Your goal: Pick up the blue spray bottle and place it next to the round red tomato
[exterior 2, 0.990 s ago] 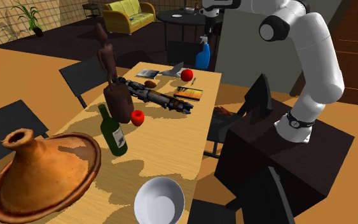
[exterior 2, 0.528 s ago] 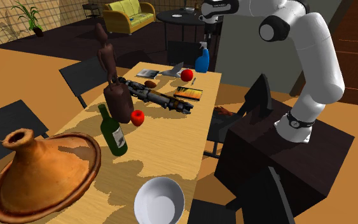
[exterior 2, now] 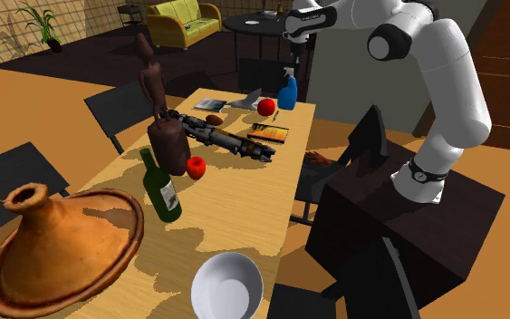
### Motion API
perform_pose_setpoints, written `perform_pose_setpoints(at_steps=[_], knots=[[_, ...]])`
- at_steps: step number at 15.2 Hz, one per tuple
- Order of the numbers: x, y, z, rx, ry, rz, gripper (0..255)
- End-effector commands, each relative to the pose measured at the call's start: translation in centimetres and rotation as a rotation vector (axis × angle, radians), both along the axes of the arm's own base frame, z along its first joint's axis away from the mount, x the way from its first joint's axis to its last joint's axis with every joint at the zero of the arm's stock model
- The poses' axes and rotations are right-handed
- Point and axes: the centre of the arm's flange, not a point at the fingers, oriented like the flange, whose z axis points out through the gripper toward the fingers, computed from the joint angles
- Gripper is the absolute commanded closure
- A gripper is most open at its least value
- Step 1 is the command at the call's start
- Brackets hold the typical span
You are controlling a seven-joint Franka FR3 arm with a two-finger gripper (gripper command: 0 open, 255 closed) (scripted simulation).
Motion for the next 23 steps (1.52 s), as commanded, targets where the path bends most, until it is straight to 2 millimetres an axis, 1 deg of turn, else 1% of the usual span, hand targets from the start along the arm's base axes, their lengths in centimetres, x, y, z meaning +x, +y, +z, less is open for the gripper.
perform_pose_setpoints(at_steps=[1,13,21,22,23], knots=[[0.0,0.1,-1.0,-0.001,0.0,0.0,255],[0.0,0.1,-7.3,-0.001,0.0,0.0,255],[0.0,0.1,-7.5,-0.001,0.0,0.0,255],[0.0,0.1,-7.5,-0.001,0.0,0.0,0],[0.0,0.1,-7.5,-0.001,0.0,0.0,0]])
